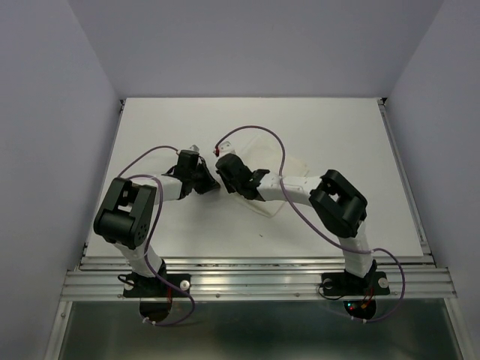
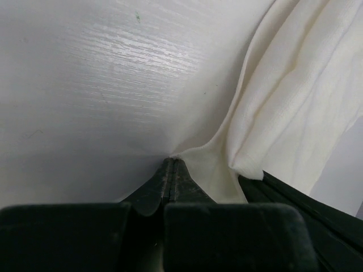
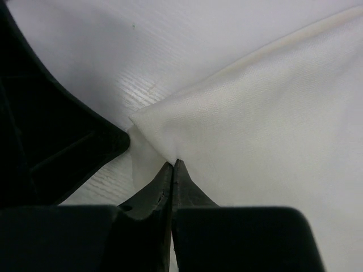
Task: Fold the napkin into a case and place the utensils inside
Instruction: Smooth out the lower triangle-folded napkin at the center of the board.
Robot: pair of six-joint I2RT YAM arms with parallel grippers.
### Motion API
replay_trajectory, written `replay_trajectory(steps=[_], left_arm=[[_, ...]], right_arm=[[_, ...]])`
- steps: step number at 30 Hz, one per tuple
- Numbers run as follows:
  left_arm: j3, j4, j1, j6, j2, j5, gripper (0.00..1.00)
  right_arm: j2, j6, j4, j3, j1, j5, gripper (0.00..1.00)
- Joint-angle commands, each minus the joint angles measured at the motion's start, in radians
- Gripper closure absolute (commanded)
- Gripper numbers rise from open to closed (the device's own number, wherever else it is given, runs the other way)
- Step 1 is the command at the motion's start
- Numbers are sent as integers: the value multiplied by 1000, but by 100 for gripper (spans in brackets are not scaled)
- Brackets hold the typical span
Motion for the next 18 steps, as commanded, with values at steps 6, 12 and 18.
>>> replay_trajectory(steps=[6, 12, 18], left_arm=[[-5, 8, 4, 8, 22, 10, 100], [-10, 1, 4, 11, 16, 3, 100], [-7, -37, 7, 8, -7, -18, 100]], right_arm=[[-118, 12, 68, 13, 36, 11, 99], [-109, 12, 51, 30, 45, 17, 97], [-105, 12, 46, 33, 45, 20, 97]])
